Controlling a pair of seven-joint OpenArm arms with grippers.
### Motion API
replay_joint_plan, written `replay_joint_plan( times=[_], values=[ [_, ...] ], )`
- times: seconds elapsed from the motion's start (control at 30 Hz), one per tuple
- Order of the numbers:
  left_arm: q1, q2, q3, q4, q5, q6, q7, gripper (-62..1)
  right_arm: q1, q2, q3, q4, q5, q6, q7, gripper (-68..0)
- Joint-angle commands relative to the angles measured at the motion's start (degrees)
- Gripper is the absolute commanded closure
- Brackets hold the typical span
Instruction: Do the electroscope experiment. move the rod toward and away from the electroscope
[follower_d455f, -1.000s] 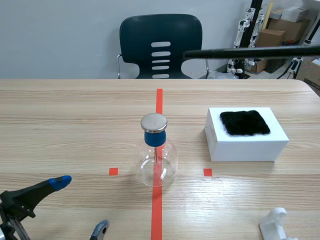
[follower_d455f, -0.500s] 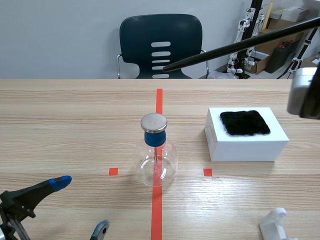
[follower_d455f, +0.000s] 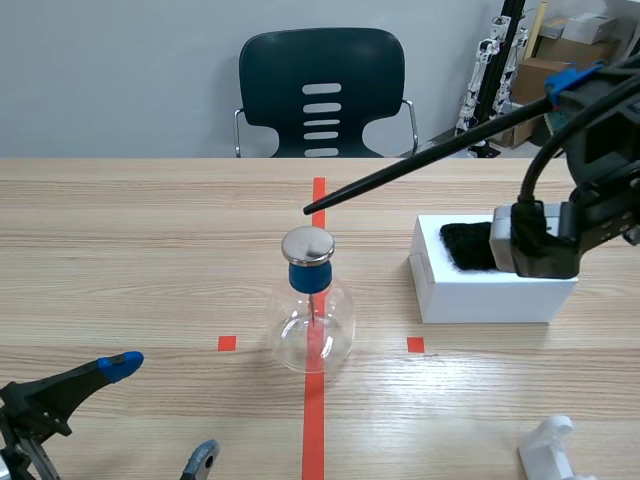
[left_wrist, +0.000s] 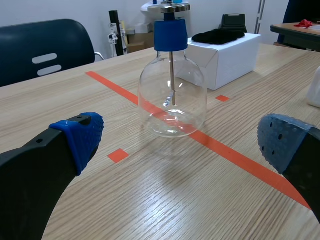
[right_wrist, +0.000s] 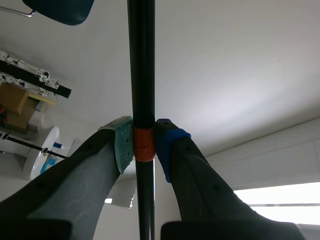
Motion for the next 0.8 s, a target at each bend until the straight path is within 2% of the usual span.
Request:
replay_joint_plan(
  times=[0.0,0.5,0.63,0.77],
  values=[
    [-0.02,0.00,-0.11,0.50,-0.39,-0.13,-0.76,-62.3,0.83,-0.15,0.42,0.48,0.00,-0.33,-0.52,-1.0],
    [-0.02,0.00,-0.11,0.50,-0.39,-0.13,-0.79,-62.3,0.79,-0.28,0.42,0.42,0.33,-0.39,-0.17,-1.0],
    [-0.02,0.00,-0.11,0.50,-0.39,-0.13,-0.79,-62.3,0.76,-0.26,0.57,0.66,1.99,-1.95,-0.24,-1.0],
    [-0.02,0.00,-0.11,0.50,-0.39,-0.13,-0.79,-62.3,-1.16,-0.24,3.06,2.82,5.01,-1.92,-0.24,-1.0]
  ],
)
